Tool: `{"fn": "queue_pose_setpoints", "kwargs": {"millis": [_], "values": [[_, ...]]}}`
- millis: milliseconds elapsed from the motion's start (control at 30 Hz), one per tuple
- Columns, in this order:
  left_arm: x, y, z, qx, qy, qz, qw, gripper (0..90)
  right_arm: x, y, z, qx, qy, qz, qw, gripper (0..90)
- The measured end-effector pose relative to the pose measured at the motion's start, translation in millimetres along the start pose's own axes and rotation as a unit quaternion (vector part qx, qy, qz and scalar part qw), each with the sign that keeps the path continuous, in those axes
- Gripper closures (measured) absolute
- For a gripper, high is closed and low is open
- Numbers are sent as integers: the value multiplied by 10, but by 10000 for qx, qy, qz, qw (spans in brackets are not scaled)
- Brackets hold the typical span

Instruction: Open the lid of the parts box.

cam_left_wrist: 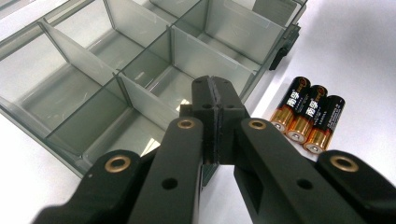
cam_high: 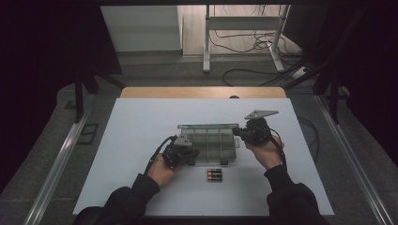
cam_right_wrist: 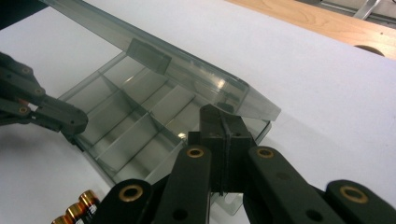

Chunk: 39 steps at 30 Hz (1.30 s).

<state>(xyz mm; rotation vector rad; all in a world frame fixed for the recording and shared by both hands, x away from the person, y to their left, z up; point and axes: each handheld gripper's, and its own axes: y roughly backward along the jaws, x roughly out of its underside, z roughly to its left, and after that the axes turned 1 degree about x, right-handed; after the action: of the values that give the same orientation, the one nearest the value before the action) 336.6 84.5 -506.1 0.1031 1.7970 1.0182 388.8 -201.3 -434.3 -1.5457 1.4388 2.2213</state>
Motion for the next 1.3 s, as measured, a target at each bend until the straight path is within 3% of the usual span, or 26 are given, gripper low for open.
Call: {"fn": "queue_pose_setpoints", "kwargs": {"millis": [1300], "values": [[4,-6,-10,-73,-193,31,9998,889,-368,-127,-228,108,-139,-193,9997,890]]}}
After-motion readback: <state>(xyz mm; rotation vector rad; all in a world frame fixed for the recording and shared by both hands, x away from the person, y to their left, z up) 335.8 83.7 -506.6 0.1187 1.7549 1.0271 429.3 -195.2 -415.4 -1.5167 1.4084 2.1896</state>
